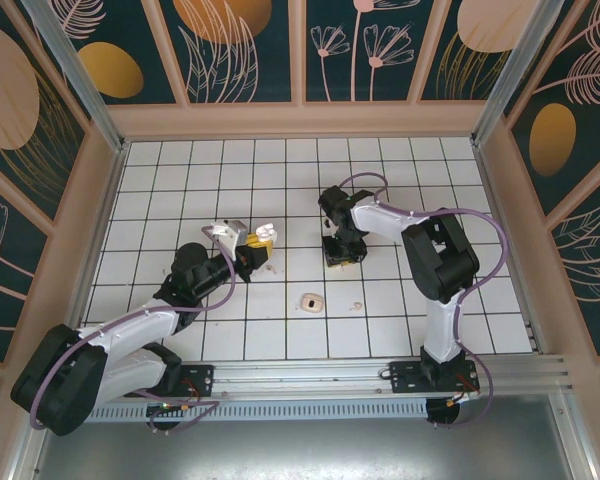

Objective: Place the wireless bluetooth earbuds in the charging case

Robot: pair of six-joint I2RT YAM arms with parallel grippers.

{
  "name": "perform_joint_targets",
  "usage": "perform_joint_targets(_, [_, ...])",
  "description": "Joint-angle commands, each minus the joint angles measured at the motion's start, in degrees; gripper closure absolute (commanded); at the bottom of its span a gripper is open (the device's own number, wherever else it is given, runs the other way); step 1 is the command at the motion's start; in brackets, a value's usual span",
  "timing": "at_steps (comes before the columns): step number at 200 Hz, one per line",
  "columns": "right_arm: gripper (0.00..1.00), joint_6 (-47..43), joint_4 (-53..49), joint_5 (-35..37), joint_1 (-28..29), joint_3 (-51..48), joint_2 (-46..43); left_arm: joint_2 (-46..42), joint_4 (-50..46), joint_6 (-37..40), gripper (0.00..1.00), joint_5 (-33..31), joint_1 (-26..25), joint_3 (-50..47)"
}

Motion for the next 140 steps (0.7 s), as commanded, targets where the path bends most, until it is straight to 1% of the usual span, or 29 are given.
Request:
perform_joint_targets(1, [0.75,-0.56,0.00,0.30,0.59,1.08,0.90,-0.99,-0.04,1.01,0.88,-0.36,0.26,0.54])
perform_joint_targets(21, [0.77,-0.48,0.56,0.48,0.60,0.65,0.86,-0.80,-0.04,1.12,0.88,-0.28,0.29,0.56])
perform_joint_targets(77, [0.80,0.73,3.36,1.26,0.57,-1.49,-1.16,-0.62,-0.13,1.28,0.88,-0.26,0.27,0.62])
perform_joint_targets(105, [0.80,2.94,6.90,1.89,0.52,-4.40,-5.29,0.13,0.13,1.36,0.88,0.09,0.27,0.94])
perform_joint_targets(140, [0.80,6.01,14.53,2.41,0.19,-10.98,-12.80,3.71,2.21,1.63,0.88,1.96,0.18,2.42])
